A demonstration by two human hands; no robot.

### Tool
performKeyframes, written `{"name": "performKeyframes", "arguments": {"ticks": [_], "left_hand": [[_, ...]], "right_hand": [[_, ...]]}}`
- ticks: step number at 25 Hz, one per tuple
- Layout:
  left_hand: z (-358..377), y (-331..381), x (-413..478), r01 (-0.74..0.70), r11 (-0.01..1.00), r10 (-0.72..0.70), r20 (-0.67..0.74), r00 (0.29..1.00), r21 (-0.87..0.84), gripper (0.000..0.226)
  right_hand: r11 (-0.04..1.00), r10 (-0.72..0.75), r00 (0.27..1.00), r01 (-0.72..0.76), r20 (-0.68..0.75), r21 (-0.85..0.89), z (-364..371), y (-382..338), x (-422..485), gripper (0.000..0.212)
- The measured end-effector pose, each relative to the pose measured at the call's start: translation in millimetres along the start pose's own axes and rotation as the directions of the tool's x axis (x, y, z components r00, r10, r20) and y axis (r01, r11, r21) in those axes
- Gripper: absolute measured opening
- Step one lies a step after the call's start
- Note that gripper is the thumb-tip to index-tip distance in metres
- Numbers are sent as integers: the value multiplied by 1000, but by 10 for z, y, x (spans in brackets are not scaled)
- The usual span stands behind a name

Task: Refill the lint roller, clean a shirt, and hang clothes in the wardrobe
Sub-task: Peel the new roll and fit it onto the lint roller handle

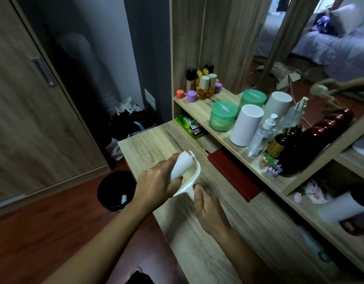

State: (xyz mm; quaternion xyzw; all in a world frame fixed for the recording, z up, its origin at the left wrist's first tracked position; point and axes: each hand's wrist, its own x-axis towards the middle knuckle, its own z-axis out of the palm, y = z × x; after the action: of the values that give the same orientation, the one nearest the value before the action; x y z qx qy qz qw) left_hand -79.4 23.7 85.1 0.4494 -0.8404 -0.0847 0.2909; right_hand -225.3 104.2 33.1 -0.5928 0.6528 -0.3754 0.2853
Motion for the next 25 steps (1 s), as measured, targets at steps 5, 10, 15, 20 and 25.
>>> {"name": "performKeyframes", "arguments": {"ticks": [5,10,15,20,25], "left_hand": [[-7,-25,-8,-76,996,77,-17,997,44,65],[-49,-89,36,-121,993,122,-39,992,7,61],[-97,-193,-7,-128,968,111,-89,990,-216,59],[-94,-222,-31,-170,968,152,-104,983,-184,58],[-79,-200,-38,-234,961,218,-114,969,-148,57]], "right_hand": [[997,1,1000,-1,4,75,10,-75,-65,38],[992,-18,1000,16,12,123,-17,-182,-81,58],[993,-114,992,114,47,1,-53,-194,-61,60],[990,-142,987,142,71,9,-66,-205,-57,59],[989,-128,990,123,60,83,-94,-227,-77,58]]}}
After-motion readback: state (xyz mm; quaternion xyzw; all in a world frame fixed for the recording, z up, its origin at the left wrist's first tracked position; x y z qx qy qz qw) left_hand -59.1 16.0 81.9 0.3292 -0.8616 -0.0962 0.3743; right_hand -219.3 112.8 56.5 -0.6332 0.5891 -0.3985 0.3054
